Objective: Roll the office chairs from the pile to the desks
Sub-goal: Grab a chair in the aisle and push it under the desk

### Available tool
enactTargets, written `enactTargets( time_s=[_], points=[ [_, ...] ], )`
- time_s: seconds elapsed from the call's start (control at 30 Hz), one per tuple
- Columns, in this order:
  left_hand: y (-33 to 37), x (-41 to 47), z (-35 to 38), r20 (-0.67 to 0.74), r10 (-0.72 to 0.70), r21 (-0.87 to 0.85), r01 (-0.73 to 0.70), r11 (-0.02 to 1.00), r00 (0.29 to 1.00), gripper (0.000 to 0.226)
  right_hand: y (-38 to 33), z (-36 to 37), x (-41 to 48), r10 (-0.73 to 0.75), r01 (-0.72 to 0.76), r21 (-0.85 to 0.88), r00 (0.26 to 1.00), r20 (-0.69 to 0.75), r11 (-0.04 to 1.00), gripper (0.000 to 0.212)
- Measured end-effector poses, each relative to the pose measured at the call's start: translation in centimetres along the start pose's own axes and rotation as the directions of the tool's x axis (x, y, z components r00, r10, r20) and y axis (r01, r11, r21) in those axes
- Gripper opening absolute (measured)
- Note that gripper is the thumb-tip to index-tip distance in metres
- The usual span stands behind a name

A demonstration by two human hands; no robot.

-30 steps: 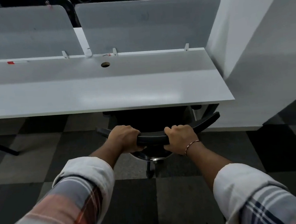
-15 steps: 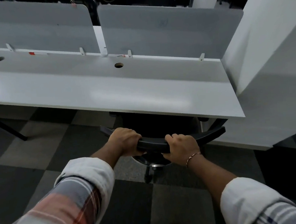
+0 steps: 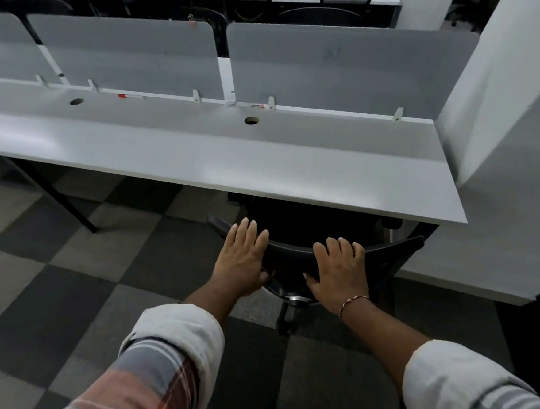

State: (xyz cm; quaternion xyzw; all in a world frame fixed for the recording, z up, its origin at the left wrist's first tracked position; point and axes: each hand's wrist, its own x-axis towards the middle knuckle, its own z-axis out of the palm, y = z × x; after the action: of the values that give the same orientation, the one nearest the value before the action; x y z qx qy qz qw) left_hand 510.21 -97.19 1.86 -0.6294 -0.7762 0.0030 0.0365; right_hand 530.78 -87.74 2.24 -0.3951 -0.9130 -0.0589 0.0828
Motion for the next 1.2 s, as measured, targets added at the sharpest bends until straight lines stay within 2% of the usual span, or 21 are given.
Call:
enactTargets(
  time_s=[0.1,0.17,0.3,0.5,0.67,0.93,1.2],
  points=[
    [1.0,-2.0,0.4,0.001,-0.042,-0.028,0.042,0.999,0.999,0.101,-0.5,0.6,-1.6,-0.028,0.028,0.017,1.0,0.004,0.999,0.091],
    [2.0,-3.3,0.4,0.028,-0.076,-0.058,0.077,0.995,0.997,0.105,-0.8,0.9,-2.6,-0.08,0.08,0.021,0.997,0.0,0.997,0.099],
    [2.8,-6.4,1.3,0.038,-0.12,0.005,0.12,0.993,0.992,0.1,-1.8,1.4,-3.9,-0.284,0.284,0.026,0.958,-0.03,0.958,0.099],
    [1.6,-13.2,3.9,0.165,-0.19,0.044,0.185,0.982,0.968,0.084,-5.4,2.5,-4.1,-0.494,0.492,0.041,0.868,0.045,0.869,0.099],
    [-1.3,-17.3,4.1,0.231,-0.281,0.014,0.285,0.958,0.931,0.079,-10.6,3.0,-3.2,-0.562,0.557,0.076,0.819,0.114,0.827,0.098],
    [-10.3,-23.6,5.1,0.283,-0.432,0.02,0.445,0.895,0.857,0.077,-22.8,3.7,-0.5,-0.673,0.665,0.107,0.722,0.162,0.739,0.1],
    [-22.7,-30.1,4.8,0.215,-0.537,-0.013,0.552,0.834,0.816,0.073,-36.7,4.4,1.9,-0.742,0.725,0.16,0.654,0.146,0.67,0.097]
  ],
)
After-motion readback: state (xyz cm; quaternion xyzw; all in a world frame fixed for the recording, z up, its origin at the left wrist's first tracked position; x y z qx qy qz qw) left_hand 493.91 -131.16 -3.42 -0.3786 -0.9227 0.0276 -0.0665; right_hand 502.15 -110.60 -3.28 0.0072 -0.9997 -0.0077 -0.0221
